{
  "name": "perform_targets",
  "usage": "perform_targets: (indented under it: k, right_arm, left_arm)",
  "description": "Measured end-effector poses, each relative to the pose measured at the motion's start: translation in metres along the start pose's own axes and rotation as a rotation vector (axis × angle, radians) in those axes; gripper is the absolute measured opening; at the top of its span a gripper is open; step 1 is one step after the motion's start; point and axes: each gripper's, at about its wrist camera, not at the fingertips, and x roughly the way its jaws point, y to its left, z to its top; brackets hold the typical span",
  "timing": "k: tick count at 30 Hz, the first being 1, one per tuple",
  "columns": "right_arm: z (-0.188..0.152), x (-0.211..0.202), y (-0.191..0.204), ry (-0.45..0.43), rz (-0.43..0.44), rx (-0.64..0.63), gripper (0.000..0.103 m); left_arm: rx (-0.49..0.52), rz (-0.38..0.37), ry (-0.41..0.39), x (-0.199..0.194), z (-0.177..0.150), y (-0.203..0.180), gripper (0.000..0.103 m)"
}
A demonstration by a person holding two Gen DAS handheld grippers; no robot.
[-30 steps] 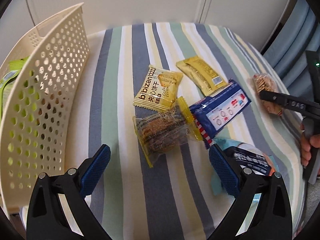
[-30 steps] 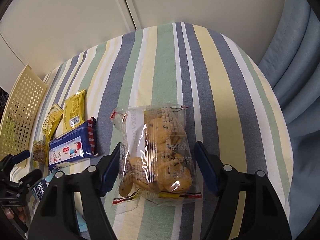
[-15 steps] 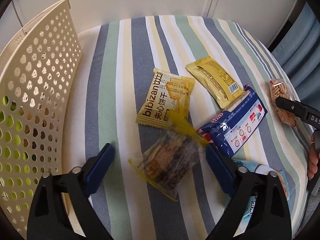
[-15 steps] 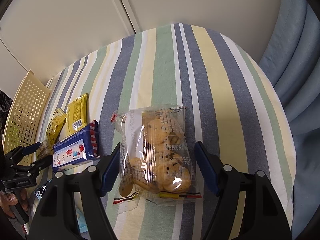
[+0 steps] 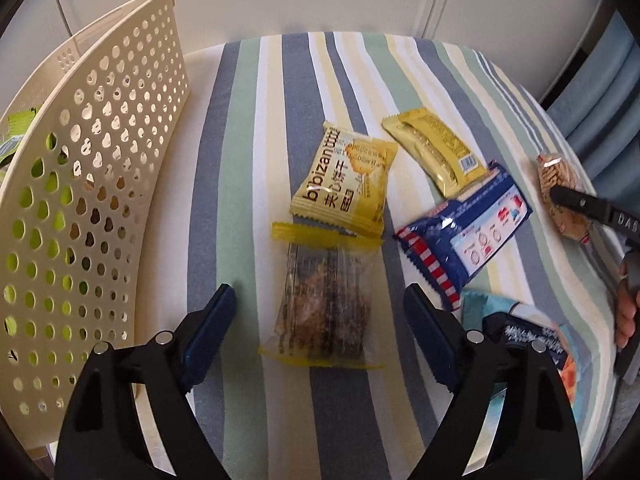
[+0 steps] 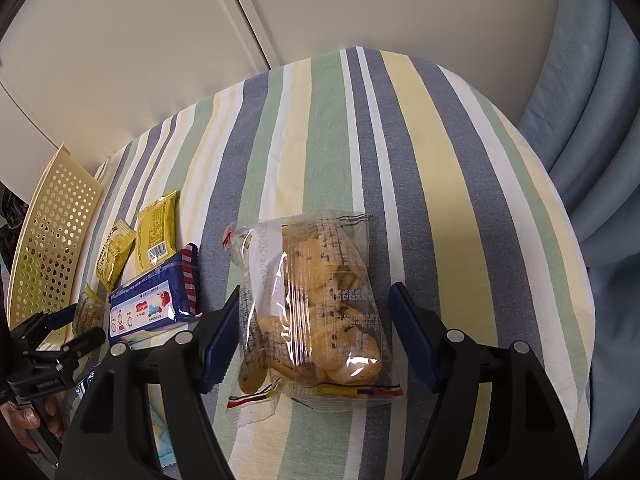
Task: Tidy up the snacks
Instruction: 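Grasp the clear yellow-label cake pack with the left tool, then carry the cake pack into the basket with the left tool while the right tool grasps the clear cookie bag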
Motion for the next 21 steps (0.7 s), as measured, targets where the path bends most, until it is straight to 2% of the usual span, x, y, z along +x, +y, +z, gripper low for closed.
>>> perform_targets:
  k: [1,3,5,6,7,10,13,21]
  right_arm:
    - [0.000,0.000,0.000,0.000,0.001,0.001,0.071]
    - [0.000,0.000,0.000,-0.001,0.004,0.004,0.071]
    - [0.000,0.000,-0.001,-0.002,0.008,0.008,0.071]
    - [0.000,-0.001,-0.001,-0.003,0.011,0.010,0.071]
    - [0.000,-0.001,-0.002,-0.004,0.012,0.011,0.071]
    - [-0.001,-0.001,-0.001,-0.006,0.013,0.015,0.071]
    - [-0.001,-0.002,-0.003,-0.011,0.015,0.023,0.069]
    - [-0.004,-0.004,-0.002,-0.019,0.015,0.040,0.065]
  left_arm:
    - [0.002,0.000,-0.003,0.001,0.000,0.000,0.086]
    - [-0.003,0.007,-0.009,0.000,0.000,0.000,0.077]
    - [0.012,0.048,-0.019,-0.002,-0.001,0.001,0.058]
    - [0.012,0.051,-0.025,-0.003,-0.001,0.002,0.053]
    - [0.007,0.053,-0.030,-0.004,0.001,0.003,0.041]
    - [-0.014,0.027,-0.048,-0.011,-0.003,0.011,0.038]
    - [-0.012,0.037,-0.086,-0.023,-0.010,0.013,0.038]
    - [0.004,0.009,-0.208,-0.078,-0.025,0.014,0.038]
